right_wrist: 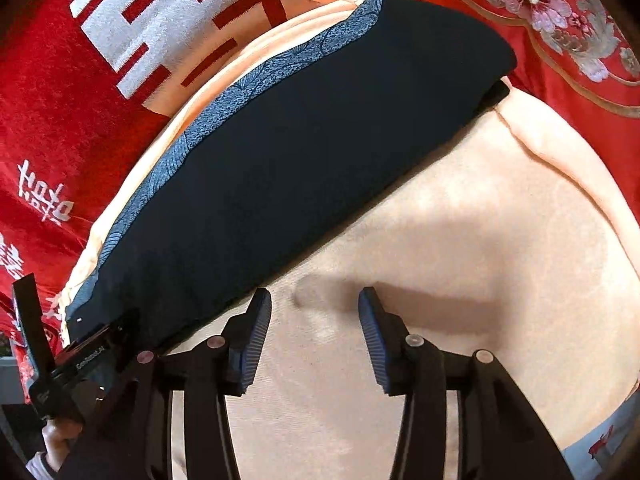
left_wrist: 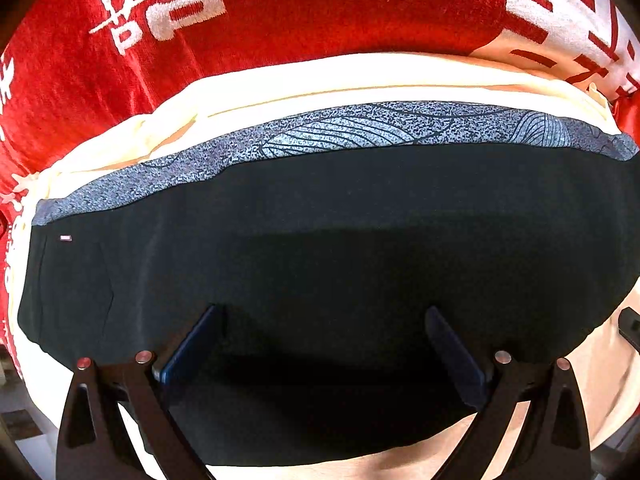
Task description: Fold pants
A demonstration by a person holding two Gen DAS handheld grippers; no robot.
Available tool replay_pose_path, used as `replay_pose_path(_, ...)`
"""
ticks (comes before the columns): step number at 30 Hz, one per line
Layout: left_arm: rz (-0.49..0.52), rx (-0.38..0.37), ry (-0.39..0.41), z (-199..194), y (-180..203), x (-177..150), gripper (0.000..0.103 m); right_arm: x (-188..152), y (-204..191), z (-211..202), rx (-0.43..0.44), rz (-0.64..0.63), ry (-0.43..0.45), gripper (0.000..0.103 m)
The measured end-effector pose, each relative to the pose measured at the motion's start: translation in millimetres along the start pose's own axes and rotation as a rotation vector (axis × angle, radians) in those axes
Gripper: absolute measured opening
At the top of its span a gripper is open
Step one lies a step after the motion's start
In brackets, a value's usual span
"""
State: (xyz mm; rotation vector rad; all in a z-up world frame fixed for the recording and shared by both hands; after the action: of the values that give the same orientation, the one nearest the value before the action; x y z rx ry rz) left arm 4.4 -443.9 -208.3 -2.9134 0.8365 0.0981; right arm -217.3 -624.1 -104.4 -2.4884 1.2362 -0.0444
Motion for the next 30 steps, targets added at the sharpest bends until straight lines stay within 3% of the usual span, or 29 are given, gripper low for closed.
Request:
replay_pose_path(20,0.011,0.054,0.014,-19,7,-1,0.103,0,8,-1,0.105,-0.004,0.005,0.059)
replay_pose_path(27,0.02,0.078,0.017,-23,10,0,0.103,0,20,-4,0.199,0.02,0.015,0.059)
replay_pose_path(30,0.021,0.09,0.029,-29,12,0,0.103,1,31,-8,0.282,0.061,0.008,0.059)
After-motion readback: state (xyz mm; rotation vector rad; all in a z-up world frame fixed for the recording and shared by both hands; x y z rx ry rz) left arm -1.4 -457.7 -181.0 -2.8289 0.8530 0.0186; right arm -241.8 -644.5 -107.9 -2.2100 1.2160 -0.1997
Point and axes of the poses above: each gripper's, at about its wrist camera, not at the fingertips, and z roughly the way its jaws point, y to its right, x to its top, the point moved 3 cm from there along z, roughly the way its jaws point, and after that the axes turned 14 degrees about -y, right-handed, at the moved point
